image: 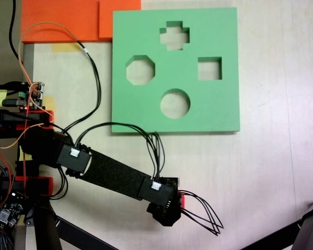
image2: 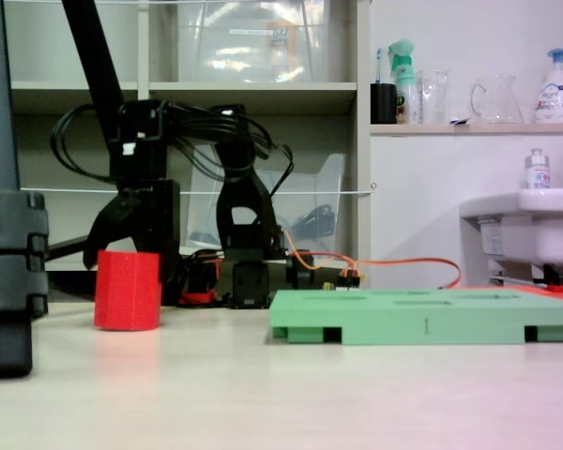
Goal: Put the octagonal pillar block into the corresponding hole
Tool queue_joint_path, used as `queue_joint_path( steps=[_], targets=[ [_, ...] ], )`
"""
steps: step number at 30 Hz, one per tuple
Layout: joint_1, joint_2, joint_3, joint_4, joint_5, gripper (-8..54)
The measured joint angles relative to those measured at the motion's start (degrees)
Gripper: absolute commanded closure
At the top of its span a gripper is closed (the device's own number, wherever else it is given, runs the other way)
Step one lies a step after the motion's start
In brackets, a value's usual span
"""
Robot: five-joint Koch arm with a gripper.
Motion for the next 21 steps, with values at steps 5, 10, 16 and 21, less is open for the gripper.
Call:
queue_joint_path(
  steps=[5,10,16,21],
  targets=[
    [-0.8,3.1,0.3,1.7,2.5,24.0],
    [-5.4,9.7,0.6,4.9,8.0,25.0],
    [-18.9,19.5,0.6,8.3,18.6,27.1],
    [-36.7,22.7,0.6,9.1,33.4,27.0]
  ],
)
